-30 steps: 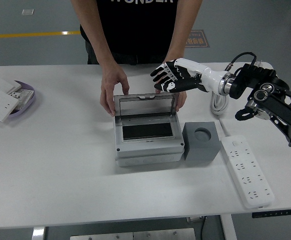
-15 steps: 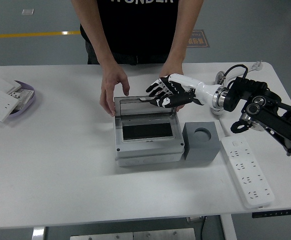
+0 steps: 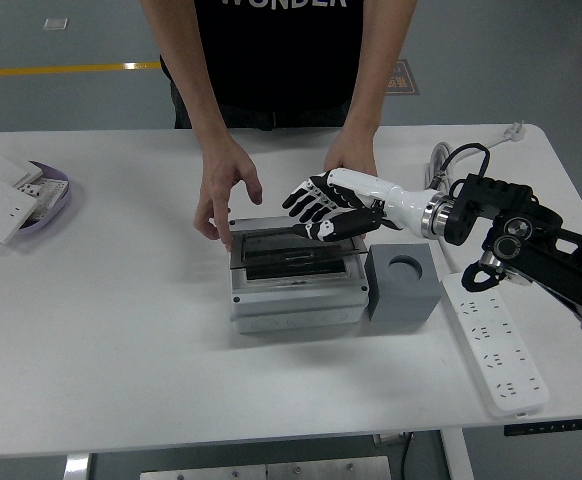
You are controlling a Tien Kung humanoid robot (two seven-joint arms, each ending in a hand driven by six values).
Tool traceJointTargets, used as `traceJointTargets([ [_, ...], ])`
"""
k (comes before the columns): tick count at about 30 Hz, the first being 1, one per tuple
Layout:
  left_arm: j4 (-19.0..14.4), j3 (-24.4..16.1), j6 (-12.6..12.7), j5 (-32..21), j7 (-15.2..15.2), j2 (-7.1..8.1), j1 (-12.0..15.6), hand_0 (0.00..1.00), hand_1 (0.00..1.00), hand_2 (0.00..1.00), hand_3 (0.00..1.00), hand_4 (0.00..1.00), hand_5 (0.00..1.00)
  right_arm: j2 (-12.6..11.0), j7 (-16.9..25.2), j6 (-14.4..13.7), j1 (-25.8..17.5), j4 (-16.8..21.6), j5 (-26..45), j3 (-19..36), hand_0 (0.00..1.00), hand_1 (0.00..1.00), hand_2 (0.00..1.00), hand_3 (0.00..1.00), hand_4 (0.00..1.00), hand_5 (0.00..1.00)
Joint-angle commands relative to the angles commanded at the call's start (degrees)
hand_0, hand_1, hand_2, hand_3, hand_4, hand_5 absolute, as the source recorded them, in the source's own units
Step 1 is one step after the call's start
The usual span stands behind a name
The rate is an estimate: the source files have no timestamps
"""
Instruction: Pick up the cylinder from the cube,place it in the box,flap close box
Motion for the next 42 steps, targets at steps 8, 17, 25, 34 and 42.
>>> traceJointTargets([
  [8,0.0,-0.3,0.1,0.3,0.0,-0.03,0.2,0.608,0.646,0.612,0.669,0.692,0.118,-0.2,-0.5,0.6,-1.4,0.9,-0.4,1.3,0.695,0.666,0.683,0.686,0.720,0.279],
  [17,0.2,-0.3,0.0,0.5,-0.3,-0.05,-0.1,0.608,0.647,0.613,0.669,0.692,0.119,0.2,-0.6,-2.3,-7.6,0.9,-4.7,10.7,0.690,0.667,0.684,0.686,0.687,0.298],
  [25,0.2,-0.9,0.0,1.0,-0.5,-0.55,0.4,0.608,0.647,0.611,0.668,0.692,0.120,3.4,-0.4,-6.3,-16.9,1.9,-14.2,22.1,0.690,0.666,0.683,0.685,0.677,0.300],
  [34,0.2,-1.7,0.0,1.6,-0.8,-1.23,0.7,0.608,0.646,0.612,0.668,0.693,0.121,7.1,3.1,-9.3,-24.5,1.6,-18.4,34.4,0.691,0.665,0.681,0.684,0.681,0.301],
  [42,0.2,-1.8,0.0,1.4,-1.0,-1.97,1.0,0.608,0.646,0.613,0.669,0.695,0.123,12.7,11.6,-10.9,-33.2,0.5,-10.1,43.9,0.690,0.664,0.676,0.680,0.679,0.288],
])
